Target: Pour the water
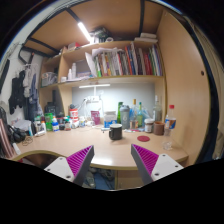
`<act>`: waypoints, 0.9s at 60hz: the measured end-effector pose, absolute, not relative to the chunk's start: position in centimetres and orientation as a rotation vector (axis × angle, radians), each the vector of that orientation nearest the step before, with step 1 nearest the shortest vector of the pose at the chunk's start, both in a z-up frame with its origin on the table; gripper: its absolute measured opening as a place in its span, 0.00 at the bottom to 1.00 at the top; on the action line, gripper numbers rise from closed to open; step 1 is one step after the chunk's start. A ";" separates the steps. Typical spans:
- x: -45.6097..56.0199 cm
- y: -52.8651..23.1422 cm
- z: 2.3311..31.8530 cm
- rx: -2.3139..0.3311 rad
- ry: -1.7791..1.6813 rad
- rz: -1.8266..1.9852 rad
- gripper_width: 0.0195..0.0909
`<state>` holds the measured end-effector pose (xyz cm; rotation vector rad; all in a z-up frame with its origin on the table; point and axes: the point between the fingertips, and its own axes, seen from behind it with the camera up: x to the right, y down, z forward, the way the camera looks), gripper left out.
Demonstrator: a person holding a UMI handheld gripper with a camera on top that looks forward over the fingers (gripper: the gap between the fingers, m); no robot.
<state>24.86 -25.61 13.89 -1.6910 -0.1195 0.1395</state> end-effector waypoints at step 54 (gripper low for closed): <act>51.1 -6.3 10.8 -1.613 0.108 -0.217 0.88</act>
